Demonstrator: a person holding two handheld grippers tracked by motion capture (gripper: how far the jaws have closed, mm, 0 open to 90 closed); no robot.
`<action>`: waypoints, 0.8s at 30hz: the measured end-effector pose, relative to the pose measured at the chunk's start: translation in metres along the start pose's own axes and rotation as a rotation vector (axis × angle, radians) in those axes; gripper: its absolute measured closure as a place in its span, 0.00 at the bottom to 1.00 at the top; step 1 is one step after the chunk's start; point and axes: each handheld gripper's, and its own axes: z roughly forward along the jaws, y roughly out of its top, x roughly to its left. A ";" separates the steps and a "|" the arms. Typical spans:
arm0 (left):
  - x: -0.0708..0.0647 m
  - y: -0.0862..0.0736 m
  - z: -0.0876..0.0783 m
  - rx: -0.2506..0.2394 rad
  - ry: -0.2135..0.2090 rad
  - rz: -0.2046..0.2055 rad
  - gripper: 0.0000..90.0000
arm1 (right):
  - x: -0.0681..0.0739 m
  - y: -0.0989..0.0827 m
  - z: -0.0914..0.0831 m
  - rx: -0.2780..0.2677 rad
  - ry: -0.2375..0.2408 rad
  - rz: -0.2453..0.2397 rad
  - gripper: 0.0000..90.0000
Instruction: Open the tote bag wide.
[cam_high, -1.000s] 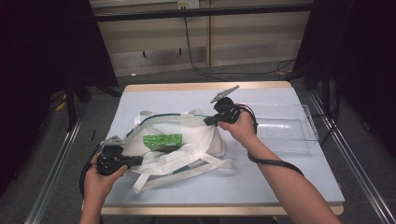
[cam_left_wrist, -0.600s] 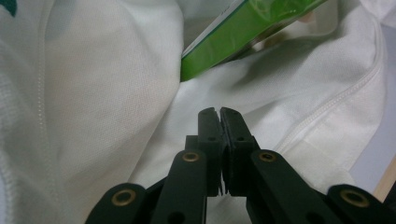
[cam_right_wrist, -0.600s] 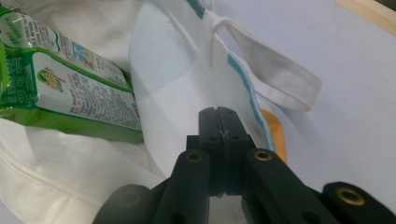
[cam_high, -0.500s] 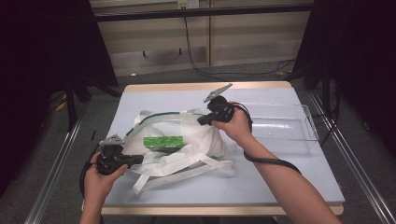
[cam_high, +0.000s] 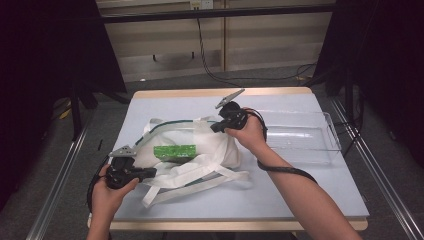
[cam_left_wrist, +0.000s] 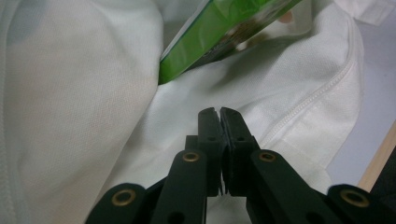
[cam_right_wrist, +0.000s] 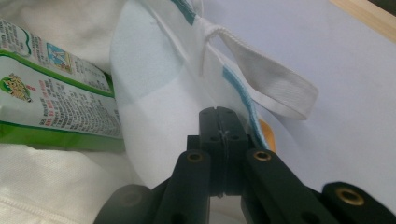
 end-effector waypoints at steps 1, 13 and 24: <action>0.000 -0.001 0.001 -0.006 -0.001 -0.003 0.97 | 0.000 0.000 0.000 0.001 -0.009 0.005 1.00; 0.000 -0.006 0.009 0.017 -0.006 -0.005 0.98 | -0.006 -0.004 0.008 0.013 -0.016 0.036 1.00; 0.002 -0.009 0.015 0.051 -0.013 -0.007 0.99 | -0.011 -0.006 0.014 0.015 -0.022 0.067 1.00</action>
